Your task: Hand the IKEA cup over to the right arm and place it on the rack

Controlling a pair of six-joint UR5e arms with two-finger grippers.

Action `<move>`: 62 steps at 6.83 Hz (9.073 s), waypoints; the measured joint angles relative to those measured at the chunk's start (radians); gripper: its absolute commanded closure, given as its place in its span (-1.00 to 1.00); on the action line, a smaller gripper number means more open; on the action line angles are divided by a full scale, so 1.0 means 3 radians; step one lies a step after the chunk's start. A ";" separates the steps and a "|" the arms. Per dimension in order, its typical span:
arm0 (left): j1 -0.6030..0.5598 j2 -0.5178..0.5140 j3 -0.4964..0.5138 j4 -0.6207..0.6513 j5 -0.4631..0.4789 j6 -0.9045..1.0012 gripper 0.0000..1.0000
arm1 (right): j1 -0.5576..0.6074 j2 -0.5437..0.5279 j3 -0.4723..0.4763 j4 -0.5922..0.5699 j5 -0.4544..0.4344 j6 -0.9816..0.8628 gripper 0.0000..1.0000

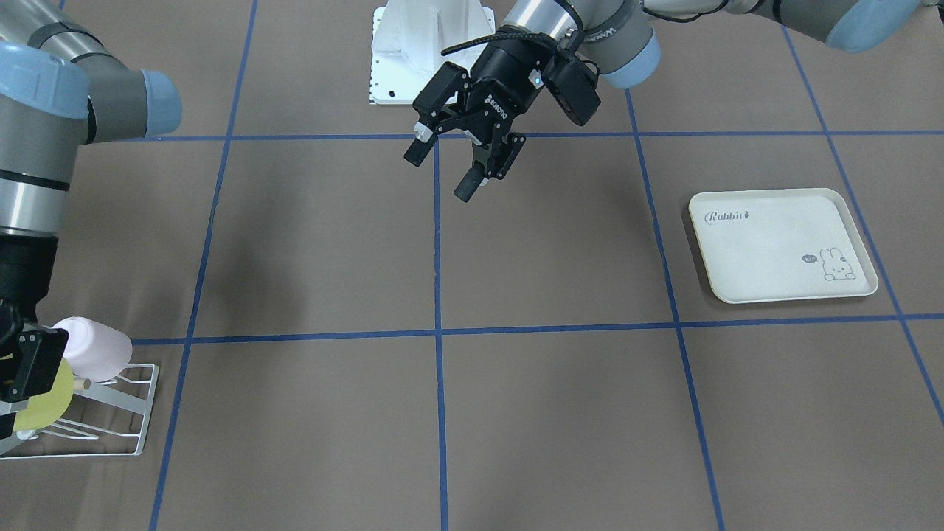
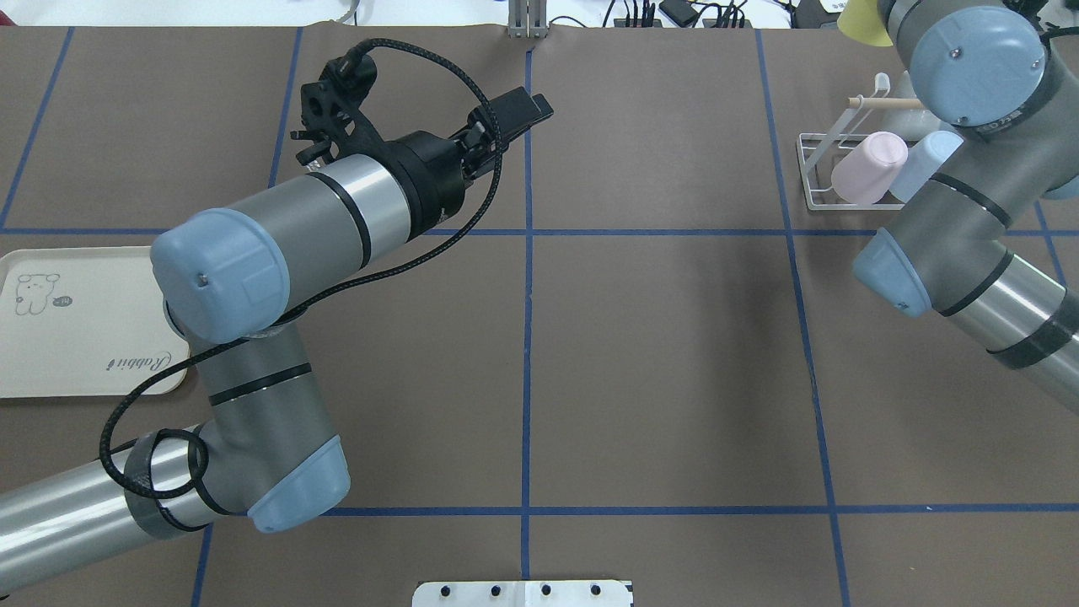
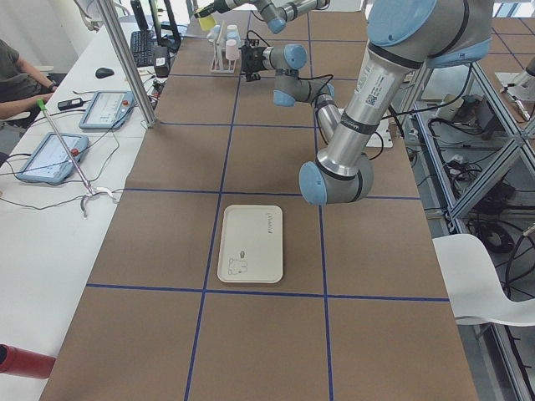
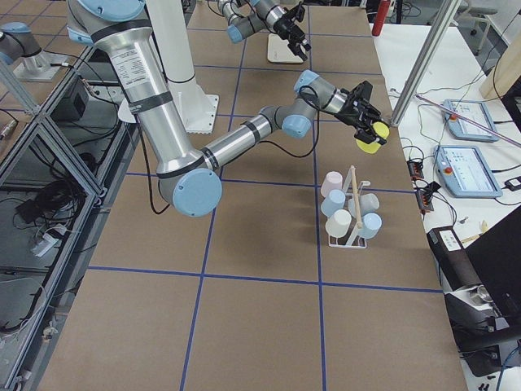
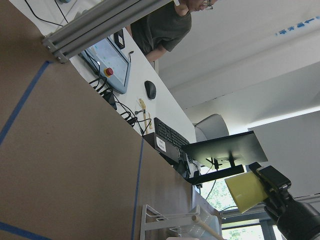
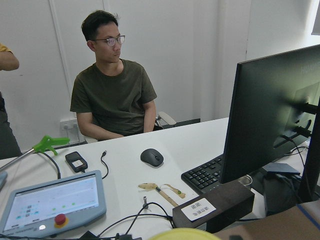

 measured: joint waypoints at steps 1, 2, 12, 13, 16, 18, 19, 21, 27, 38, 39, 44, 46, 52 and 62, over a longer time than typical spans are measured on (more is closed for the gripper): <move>-0.0047 0.0051 -0.0048 0.0076 -0.0072 0.0077 -1.00 | 0.0051 0.0001 -0.0193 0.0139 -0.0005 -0.0112 1.00; -0.0064 0.0088 -0.0071 0.0101 -0.0103 0.0117 -1.00 | 0.0082 -0.0005 -0.0398 0.0420 0.0001 -0.0212 1.00; -0.0072 0.0180 -0.0079 0.0103 -0.0124 0.0142 -1.00 | -0.0029 -0.0172 -0.0913 0.1357 0.0023 -0.0436 1.00; -0.0072 0.0180 -0.0079 0.0103 -0.0124 0.0142 -1.00 | -0.0055 -0.0219 -0.0914 0.1423 0.0024 -0.0448 1.00; -0.0069 0.0195 -0.0079 0.0103 -0.0124 0.0139 -1.00 | -0.0126 -0.0265 -0.0901 0.1472 0.0016 -0.0469 1.00; -0.0058 0.0201 -0.0073 0.0103 -0.0124 0.0136 -1.00 | -0.0151 -0.0264 -0.0906 0.1476 0.0016 -0.0469 -0.86; -0.0051 0.0202 -0.0065 0.0103 -0.0124 0.0134 -1.00 | -0.0153 -0.0260 -0.0914 0.1475 0.0015 -0.0466 -1.00; -0.0048 0.0202 -0.0054 0.0098 -0.0123 0.0133 -1.00 | -0.0154 -0.0252 -0.0924 0.1472 0.0030 -0.0467 -1.00; -0.0285 0.0216 -0.0446 0.0689 -0.0358 0.0600 -1.00 | 0.0698 -0.0381 -0.0374 0.1108 0.1706 -0.0793 -1.00; -0.2324 0.1336 -0.0382 0.1808 -0.2558 0.4655 -1.00 | 0.1761 -0.0397 0.0071 -0.3091 0.3455 -0.4667 -1.00; -0.2454 0.1427 -0.0368 0.1785 -0.2654 0.4685 -1.00 | 0.1752 -0.0410 0.0082 -0.3024 0.3452 -0.4663 -1.00; -0.2634 0.1571 -0.0138 0.1682 -0.2818 0.4718 -1.00 | 0.1751 -0.0779 0.0157 -0.2365 0.3462 -0.4649 -1.00; -0.2682 0.1589 0.0044 0.1687 -0.2817 0.4828 -1.00 | 0.1749 -0.0791 0.0137 -0.2418 0.3474 -0.4638 -1.00; -0.3371 0.1831 0.0573 0.2396 -0.3113 0.6185 -1.00 | 0.1783 -0.0753 0.0112 -0.2820 0.3789 -0.4627 -1.00; -0.3386 0.2017 0.0715 0.2293 -0.3284 0.6184 -1.00 | 0.1842 -0.0945 -0.0221 -0.2382 0.3859 -0.4320 -1.00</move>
